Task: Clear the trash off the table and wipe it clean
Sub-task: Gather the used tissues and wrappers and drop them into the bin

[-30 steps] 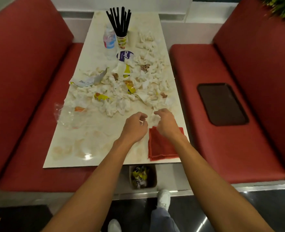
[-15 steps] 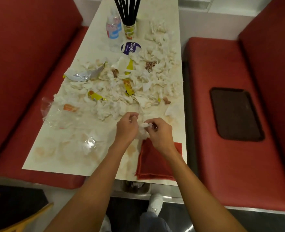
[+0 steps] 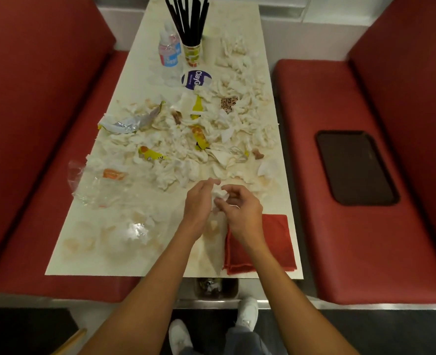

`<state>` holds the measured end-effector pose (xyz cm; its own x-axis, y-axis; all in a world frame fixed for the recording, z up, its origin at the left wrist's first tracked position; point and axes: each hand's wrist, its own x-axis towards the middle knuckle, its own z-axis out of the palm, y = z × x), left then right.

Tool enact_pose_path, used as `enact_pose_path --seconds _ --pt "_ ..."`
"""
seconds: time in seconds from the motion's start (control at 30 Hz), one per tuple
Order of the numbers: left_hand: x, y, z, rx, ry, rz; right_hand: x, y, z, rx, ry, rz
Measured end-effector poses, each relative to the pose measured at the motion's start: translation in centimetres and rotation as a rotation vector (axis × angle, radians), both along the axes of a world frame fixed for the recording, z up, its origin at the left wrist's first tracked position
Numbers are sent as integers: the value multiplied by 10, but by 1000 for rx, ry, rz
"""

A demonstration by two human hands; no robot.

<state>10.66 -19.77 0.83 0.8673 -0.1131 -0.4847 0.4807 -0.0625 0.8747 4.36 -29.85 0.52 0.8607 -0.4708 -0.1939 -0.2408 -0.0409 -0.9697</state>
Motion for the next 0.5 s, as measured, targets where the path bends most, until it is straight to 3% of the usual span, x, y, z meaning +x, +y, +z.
enact_pose_path --seconds 0.13,0.37,0.5 --pt "-5 7 -7 73 -8 54 -12 22 -1 -43 53 -32" --pt "10 13 -16 133 -26 204 -20 12 2 -142 23 198" --pt "20 6 -16 100 10 196 -14 -15 4 -242 8 43"
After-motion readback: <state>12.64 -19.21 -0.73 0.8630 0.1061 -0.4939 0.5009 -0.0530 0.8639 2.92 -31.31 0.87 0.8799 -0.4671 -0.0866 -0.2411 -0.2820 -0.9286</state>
